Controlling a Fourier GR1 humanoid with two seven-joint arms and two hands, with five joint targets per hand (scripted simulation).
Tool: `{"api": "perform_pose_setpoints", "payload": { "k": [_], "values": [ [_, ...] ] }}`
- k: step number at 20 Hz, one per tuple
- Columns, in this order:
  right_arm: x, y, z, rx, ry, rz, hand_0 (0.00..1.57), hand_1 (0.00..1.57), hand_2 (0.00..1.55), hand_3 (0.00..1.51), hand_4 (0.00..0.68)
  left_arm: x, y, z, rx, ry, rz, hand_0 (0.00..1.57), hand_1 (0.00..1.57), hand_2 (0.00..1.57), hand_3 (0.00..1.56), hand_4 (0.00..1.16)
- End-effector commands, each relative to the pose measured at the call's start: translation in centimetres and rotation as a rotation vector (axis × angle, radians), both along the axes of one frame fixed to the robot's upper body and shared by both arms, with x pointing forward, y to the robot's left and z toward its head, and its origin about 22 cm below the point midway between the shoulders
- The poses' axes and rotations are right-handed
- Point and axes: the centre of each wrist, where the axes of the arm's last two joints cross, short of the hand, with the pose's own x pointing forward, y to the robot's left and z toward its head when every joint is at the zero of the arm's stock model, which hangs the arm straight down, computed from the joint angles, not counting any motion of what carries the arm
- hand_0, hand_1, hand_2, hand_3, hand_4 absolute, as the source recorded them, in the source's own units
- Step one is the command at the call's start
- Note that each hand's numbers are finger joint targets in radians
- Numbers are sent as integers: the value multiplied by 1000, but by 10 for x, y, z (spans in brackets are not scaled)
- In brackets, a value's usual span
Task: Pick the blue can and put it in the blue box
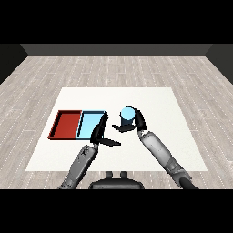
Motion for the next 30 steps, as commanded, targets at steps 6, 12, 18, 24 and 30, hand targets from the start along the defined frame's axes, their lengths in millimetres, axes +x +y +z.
{"api": "perform_pose_setpoints", "payload": {
  "k": [6, 12, 18, 24, 30],
  "values": [
    [-1, 25, -21, -16, 0, 49, 1482, 1482, 1456, 1386, 593, 15, -18, -10, 11, 71, 5, 0, 0, 0, 0, 0],
    [-3, 11, 12, -33, -26, 34, 1490, 1490, 1456, 1394, 573, 27, -12, -15, 39, 79, 0, 0, 0, 0, 0, 0],
    [-17, 19, 19, -34, -6, 42, 1493, 1493, 1456, 1384, 570, 25, -11, -30, 51, 74, 28, 0, 0, 0, 0, 0],
    [-3, 27, 13, -62, 8, 88, 1497, 1497, 1455, 1378, 552, 29, -12, -30, 47, 107, 5, 0, 0, 0, 0, 0],
    [-10, 27, -7, -43, 5, 90, 1489, 1489, 1456, 1380, 540, 19, -42, -24, 32, 95, -23, 0, 0, 0, 0, 0]
  ]
}}
